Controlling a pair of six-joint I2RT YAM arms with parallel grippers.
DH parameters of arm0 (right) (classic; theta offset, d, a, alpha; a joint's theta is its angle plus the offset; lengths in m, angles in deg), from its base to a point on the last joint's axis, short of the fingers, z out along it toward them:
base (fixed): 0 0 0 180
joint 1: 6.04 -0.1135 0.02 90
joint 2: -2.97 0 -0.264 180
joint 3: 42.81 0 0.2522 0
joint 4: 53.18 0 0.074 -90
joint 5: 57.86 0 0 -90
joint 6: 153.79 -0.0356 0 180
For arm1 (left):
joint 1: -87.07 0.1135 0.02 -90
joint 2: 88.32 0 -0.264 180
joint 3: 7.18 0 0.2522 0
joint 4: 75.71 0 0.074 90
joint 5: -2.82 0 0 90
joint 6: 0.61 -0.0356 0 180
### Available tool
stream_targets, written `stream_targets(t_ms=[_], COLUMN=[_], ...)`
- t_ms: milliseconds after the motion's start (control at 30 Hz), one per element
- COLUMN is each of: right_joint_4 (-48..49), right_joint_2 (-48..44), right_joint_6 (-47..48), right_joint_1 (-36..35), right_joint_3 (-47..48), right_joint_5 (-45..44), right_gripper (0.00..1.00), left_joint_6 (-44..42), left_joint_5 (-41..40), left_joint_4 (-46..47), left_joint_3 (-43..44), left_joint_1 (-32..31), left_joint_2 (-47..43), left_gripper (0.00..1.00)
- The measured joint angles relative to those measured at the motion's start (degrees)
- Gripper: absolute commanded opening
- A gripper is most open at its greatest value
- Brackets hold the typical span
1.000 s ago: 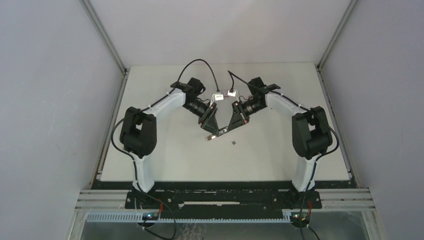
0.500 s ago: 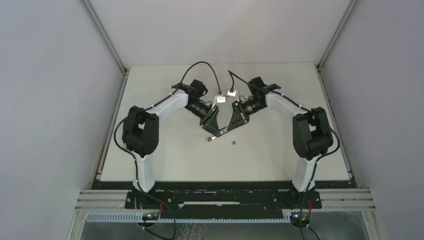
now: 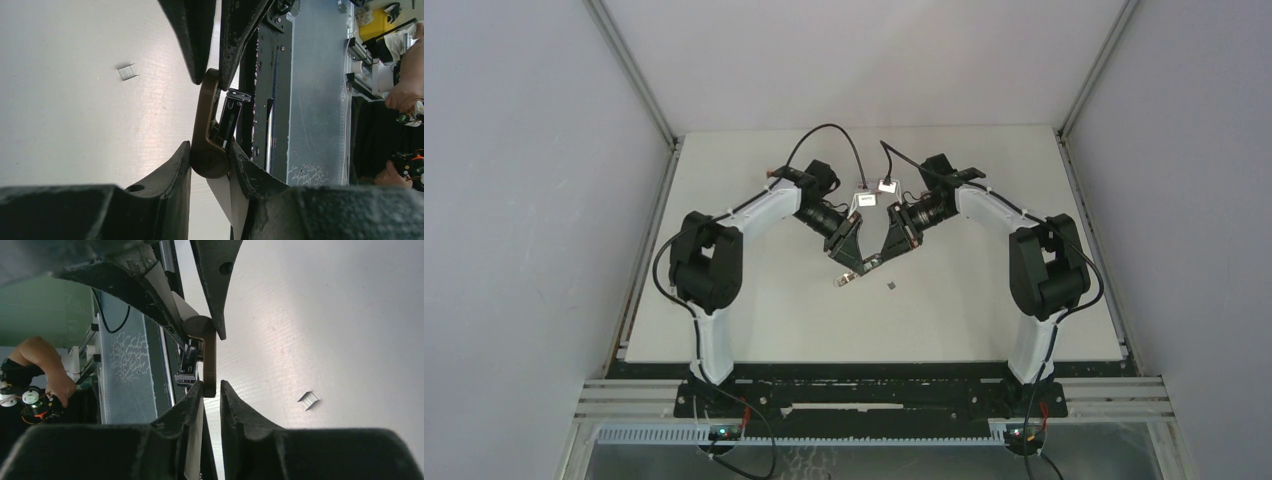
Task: Unload the staples from the stapler
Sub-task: Unload the staple at the center of the board.
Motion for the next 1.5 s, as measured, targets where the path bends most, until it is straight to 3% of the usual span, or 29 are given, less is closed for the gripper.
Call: stream_targets(t_ms=[133, 233, 633, 933, 1500], right_joint_4=[0.3, 0.4, 0.8, 3.7, 7.8], right_joint_2=[0.0, 0.0, -0.6, -5.2, -9.1], right_joint_6=[-0.2, -0.6, -2.7, -6.1, -11.5], right_joint_1=[0.7, 2.1, 9.3, 14.1, 23.1], right_joint_3=[0.2, 1.0, 1.8, 1.8, 0.7], right_joint_5=[-0.4, 0.3, -1.6, -5.2, -4.9], right_gripper=[0.43, 0.48, 0.52, 0.52, 0.52], left_joint_6=[0.0, 0.8, 9.9, 13.7, 12.9], left_joint_5=[0.0, -1.4, -17.9, -39.5, -78.8], left_joint_4=[-0.3, 0.4, 10.5, 18.4, 29.9], left_joint_3=[0.0, 0.0, -0.1, -1.2, -8.7], left_joint_1=[-0.1, -0.1, 0.1, -3.3, -23.4], left_joint_2=[0.0, 0.0, -0.1, -0.4, 0.5], left_gripper=[0.22, 0.22, 0.24, 0.22, 0.17])
